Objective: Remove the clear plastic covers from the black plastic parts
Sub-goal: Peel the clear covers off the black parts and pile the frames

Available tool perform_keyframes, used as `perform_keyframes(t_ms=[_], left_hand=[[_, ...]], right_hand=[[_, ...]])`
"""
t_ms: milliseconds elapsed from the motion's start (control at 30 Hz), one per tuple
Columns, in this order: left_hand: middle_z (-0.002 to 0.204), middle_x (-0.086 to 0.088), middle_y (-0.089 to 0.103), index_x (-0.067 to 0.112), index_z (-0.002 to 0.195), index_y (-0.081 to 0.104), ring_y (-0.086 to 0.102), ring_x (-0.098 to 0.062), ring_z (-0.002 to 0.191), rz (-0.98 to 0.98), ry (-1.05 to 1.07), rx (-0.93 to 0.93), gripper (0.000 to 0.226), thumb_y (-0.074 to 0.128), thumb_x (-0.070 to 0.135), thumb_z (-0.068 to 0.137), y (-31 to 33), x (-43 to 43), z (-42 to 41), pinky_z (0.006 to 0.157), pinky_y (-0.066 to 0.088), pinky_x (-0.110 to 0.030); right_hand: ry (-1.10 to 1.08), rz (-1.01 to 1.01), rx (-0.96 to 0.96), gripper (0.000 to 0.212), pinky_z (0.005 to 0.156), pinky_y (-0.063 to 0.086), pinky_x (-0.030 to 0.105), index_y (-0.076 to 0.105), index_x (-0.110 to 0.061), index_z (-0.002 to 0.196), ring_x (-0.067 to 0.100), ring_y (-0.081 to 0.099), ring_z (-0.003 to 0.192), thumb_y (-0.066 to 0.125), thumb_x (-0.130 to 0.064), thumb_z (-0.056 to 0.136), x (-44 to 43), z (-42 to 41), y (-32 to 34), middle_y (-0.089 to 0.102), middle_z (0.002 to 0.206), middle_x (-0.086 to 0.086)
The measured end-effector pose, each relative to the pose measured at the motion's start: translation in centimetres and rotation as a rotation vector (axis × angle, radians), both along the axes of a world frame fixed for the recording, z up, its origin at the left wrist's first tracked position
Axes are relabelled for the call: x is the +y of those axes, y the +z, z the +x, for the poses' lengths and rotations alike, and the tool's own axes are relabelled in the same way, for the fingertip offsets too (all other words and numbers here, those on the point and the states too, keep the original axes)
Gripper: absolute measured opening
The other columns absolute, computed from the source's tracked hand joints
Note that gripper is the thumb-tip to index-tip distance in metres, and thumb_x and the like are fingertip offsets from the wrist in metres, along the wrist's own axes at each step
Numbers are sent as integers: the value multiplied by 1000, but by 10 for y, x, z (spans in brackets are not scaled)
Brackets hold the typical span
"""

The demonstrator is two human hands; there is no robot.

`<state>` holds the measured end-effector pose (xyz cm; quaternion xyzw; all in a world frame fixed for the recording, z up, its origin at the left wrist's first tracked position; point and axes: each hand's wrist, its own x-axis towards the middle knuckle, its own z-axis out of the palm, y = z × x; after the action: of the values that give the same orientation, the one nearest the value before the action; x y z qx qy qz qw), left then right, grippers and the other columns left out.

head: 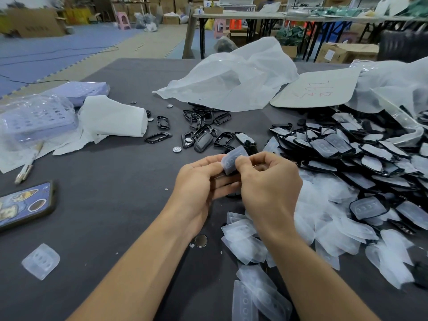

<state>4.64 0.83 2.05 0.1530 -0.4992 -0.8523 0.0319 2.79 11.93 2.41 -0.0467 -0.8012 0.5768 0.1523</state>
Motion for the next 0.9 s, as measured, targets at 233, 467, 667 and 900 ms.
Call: perform_keyframes(t_ms=[233, 467, 667, 900], left_hand=[[81, -8, 79, 3, 95, 79, 76, -16, 65, 13, -4, 33, 30, 50, 3, 100, 1, 6, 2, 58, 59, -24], [68, -3, 74, 0, 101, 76, 70, -10, 53, -8, 40, 16, 17, 63, 9, 100, 2, 7, 3, 51, 55, -18], [75, -13, 77, 4, 90, 76, 71, -15, 55, -76, 169, 31, 11, 69, -5, 92, -1, 4, 3, 51, 55, -20], [88, -12, 80, 9, 89, 76, 79, -22, 78, -133, 181, 39, 13, 71, -2, 91, -5, 0, 1, 62, 60, -22]], right_hand=[[-63, 105, 93, 26, 65, 57, 39, 62, -23, 63, 8, 63, 60, 73, -32, 84, -1, 1, -1, 64, 56, -13], [-41, 156, 120, 25, 66, 55, 39, 61, -23, 65, 11, 62, 62, 73, -33, 85, -3, 2, -4, 62, 55, -13], [27, 219, 160, 21, 72, 53, 39, 60, -25, 72, 18, 63, 75, 76, -34, 83, -5, 7, -1, 63, 66, -9], [183, -144, -31, 10, 62, 50, 26, 64, -29, 87, 9, 63, 64, 75, -29, 86, 10, -9, 2, 69, 72, -8]])
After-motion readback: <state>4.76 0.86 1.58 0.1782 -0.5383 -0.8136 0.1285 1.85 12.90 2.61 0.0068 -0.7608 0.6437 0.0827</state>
